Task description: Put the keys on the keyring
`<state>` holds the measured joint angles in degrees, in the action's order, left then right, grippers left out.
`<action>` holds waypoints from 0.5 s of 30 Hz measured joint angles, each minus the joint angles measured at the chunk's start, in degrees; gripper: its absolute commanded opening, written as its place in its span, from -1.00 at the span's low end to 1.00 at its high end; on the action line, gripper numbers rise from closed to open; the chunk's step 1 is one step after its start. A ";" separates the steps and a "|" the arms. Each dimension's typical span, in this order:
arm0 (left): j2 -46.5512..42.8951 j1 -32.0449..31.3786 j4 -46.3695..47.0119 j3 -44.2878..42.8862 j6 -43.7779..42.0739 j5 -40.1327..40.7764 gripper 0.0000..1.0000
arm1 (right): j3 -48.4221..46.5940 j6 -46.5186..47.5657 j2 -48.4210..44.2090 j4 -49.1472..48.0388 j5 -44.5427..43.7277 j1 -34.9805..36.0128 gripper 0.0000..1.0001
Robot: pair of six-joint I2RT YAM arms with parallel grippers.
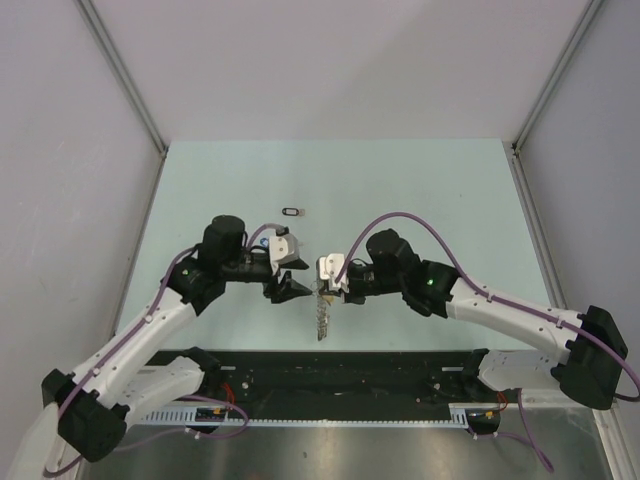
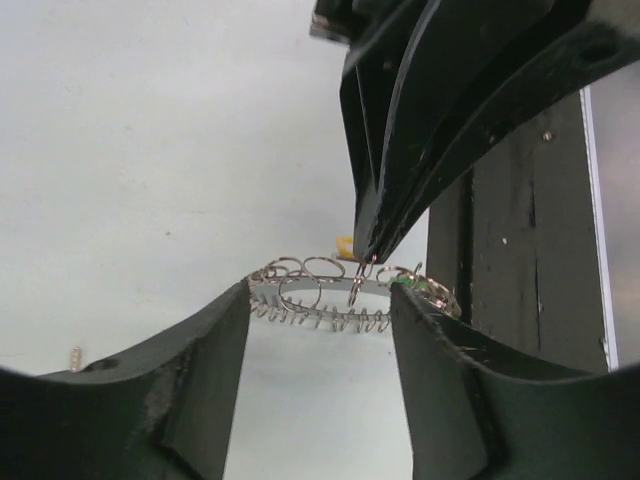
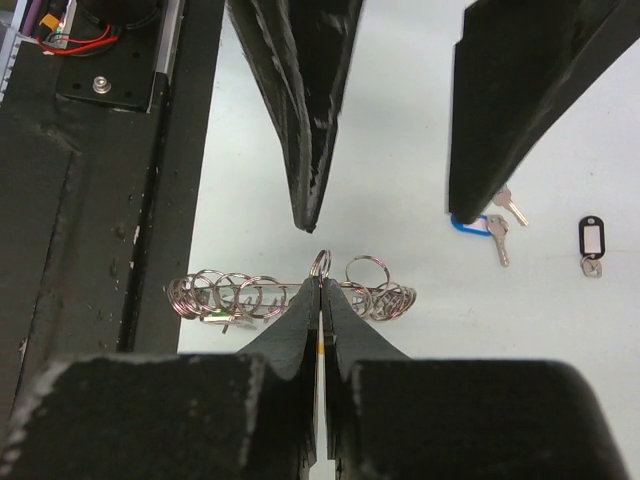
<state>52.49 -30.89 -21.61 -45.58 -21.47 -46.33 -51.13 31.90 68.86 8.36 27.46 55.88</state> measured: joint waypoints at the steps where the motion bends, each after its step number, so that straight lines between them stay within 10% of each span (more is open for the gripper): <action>1: 1.11 -0.02 -1.38 -0.37 -1.53 -0.46 0.15 | -0.02 0.07 0.00 0.00 0.00 0.13 -1.00; 15: 8.31 -3.13 -7.96 -2.91 -7.63 -1.55 -0.29 | -0.11 0.33 0.00 0.74 0.00 1.03 -1.00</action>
<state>60.80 -34.02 -29.56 -48.49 -29.10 -47.88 -51.24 32.23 68.86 9.10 27.46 56.90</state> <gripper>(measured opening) 0.393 0.009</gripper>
